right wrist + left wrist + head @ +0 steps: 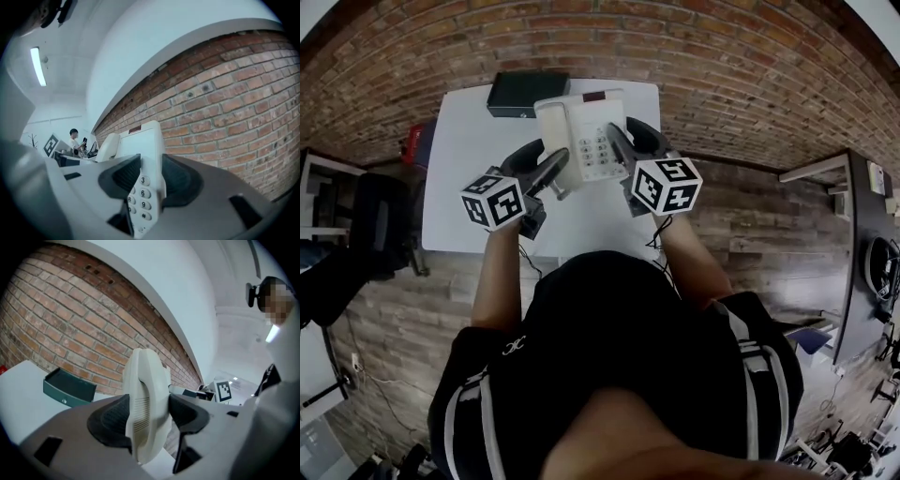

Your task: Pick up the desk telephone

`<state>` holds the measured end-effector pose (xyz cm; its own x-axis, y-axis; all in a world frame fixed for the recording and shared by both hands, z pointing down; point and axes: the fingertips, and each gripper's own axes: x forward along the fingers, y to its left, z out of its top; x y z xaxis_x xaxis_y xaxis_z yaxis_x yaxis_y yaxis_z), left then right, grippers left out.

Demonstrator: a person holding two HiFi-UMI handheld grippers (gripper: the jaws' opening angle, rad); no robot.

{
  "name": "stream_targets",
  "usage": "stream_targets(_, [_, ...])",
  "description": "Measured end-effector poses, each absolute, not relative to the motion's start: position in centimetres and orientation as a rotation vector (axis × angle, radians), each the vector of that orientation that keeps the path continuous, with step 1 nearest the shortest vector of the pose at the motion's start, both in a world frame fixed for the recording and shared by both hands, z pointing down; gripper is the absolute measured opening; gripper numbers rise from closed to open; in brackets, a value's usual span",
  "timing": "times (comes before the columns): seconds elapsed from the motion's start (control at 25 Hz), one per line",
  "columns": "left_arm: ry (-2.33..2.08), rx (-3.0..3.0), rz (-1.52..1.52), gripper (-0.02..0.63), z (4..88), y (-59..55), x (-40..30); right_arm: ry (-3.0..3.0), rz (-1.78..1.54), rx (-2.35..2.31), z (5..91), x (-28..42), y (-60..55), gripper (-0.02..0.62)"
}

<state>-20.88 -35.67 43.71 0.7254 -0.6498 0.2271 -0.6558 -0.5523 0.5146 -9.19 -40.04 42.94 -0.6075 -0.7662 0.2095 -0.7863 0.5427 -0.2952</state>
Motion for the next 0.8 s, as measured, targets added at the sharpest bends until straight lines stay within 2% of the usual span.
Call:
stream_targets(0.4, [-1.097,2.573,-0.019,0.267,36.8,-34.2,-19.8,-2.857,0.347,1.423,36.0,-8.0,-38.4,0.129])
stream_targets(0.8, [-1.094,2.574,0.012,0.267,37.3,-34.0,-19.5,-2.863,0.344,1.431,36.5,-7.7,-38.2,0.129])
